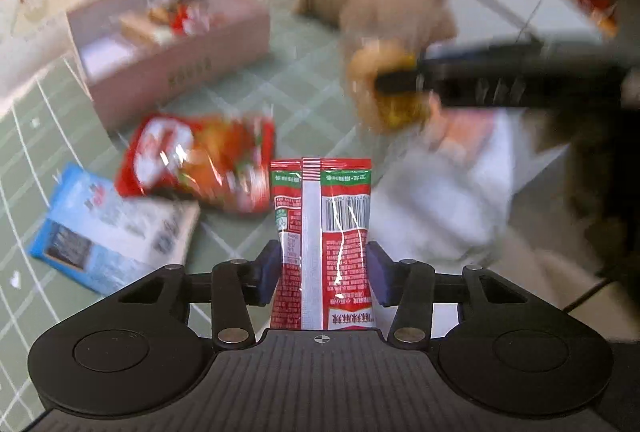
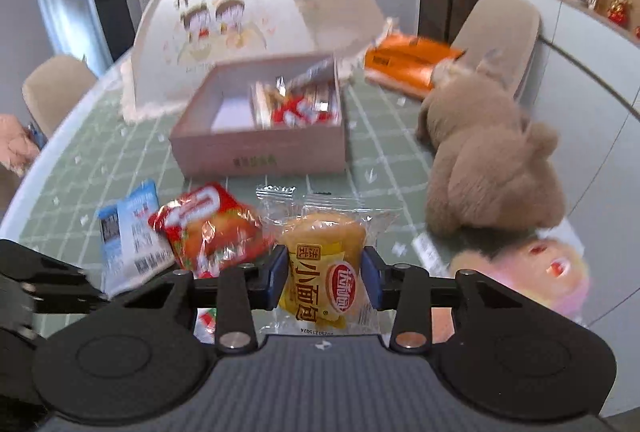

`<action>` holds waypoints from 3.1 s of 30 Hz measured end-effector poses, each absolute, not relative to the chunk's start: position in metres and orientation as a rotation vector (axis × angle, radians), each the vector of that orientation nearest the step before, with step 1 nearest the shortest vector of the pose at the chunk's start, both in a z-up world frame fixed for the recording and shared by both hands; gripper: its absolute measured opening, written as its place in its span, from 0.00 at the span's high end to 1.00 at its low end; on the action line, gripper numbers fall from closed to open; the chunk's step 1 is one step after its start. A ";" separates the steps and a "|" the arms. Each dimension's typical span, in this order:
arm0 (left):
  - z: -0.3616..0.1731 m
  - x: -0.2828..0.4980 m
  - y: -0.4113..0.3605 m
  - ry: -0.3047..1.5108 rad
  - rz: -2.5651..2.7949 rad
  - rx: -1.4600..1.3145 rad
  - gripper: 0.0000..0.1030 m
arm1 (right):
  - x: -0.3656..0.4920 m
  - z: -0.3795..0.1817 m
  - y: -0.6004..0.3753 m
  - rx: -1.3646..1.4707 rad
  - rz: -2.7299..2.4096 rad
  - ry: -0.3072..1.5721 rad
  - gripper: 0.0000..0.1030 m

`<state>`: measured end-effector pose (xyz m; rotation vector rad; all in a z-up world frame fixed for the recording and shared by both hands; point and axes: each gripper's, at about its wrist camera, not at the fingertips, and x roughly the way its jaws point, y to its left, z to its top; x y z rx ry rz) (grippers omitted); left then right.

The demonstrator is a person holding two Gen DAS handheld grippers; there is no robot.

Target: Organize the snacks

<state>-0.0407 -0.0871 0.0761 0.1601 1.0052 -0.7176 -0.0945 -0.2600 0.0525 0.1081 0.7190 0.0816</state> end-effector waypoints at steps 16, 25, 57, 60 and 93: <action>0.138 0.103 -0.011 0.636 -0.409 -0.363 0.46 | -0.072 0.079 -0.245 0.080 0.111 0.666 0.62; 0.089 0.026 0.038 0.850 -0.355 -0.327 0.46 | -0.037 0.101 -0.246 0.017 0.095 0.572 0.65; 0.047 -0.020 0.002 1.084 -0.415 -0.291 0.49 | 0.013 0.112 -0.228 0.049 0.277 0.637 0.99; 0.048 -0.023 0.005 1.089 -0.422 -0.289 0.49 | 0.033 0.129 -0.221 0.036 0.271 0.614 0.92; 0.041 -0.021 0.032 1.128 -0.333 -0.343 0.49 | 0.060 0.091 -0.198 0.054 0.278 0.723 0.34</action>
